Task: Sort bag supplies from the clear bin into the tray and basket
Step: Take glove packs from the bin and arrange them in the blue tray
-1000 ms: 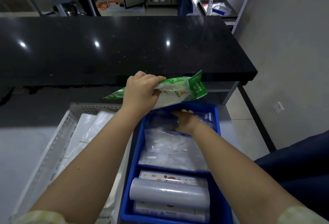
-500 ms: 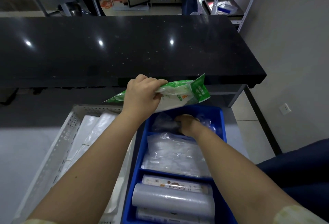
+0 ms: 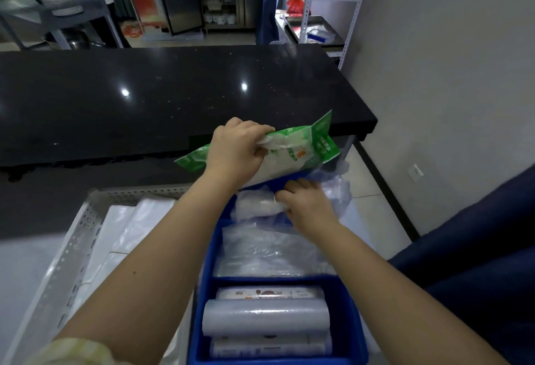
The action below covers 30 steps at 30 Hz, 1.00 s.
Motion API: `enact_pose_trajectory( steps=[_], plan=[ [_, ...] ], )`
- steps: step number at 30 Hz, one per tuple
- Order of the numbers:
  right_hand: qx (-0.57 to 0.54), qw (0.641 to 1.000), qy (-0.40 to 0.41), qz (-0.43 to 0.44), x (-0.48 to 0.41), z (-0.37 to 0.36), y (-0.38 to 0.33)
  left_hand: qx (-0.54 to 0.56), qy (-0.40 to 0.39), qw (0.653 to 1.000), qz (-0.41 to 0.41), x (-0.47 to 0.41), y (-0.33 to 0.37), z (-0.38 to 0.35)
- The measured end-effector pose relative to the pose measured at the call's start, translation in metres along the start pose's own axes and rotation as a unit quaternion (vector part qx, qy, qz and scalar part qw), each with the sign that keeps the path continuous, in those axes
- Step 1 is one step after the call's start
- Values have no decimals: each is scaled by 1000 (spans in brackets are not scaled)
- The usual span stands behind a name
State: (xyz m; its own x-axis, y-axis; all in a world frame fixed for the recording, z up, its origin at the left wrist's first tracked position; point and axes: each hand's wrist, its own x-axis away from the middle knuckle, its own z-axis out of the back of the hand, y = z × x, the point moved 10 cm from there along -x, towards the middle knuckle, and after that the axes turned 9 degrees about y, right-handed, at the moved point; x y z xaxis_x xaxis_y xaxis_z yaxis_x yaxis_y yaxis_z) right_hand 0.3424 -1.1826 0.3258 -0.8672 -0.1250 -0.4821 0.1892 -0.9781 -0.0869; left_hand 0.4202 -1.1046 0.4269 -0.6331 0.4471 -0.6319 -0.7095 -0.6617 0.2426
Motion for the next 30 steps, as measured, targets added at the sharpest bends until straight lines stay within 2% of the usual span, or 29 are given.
enact_pose_trajectory(
  steps=[8,14,17,19,23,27,30],
  plan=[
    [13,995,71,-67,43,49,25,26,-115,993,-19,-6,30,-57],
    [36,993,56,-97,57,52,29,45,-195,980,-4,16,24,-101],
    [45,991,54,-113,62,52,32,58,-240,969,29,31,11,-119],
    [48,990,49,-121,65,51,34,70,-245,966,47,35,1,-123],
    [49,989,36,-133,64,48,37,55,-233,971,22,33,-11,-126],
    [52,989,21,-137,61,43,37,-14,-229,973,21,33,-26,-132],
    [55,988,10,-143,59,38,39,-47,-192,980,-1,34,-29,-126]
  ],
)
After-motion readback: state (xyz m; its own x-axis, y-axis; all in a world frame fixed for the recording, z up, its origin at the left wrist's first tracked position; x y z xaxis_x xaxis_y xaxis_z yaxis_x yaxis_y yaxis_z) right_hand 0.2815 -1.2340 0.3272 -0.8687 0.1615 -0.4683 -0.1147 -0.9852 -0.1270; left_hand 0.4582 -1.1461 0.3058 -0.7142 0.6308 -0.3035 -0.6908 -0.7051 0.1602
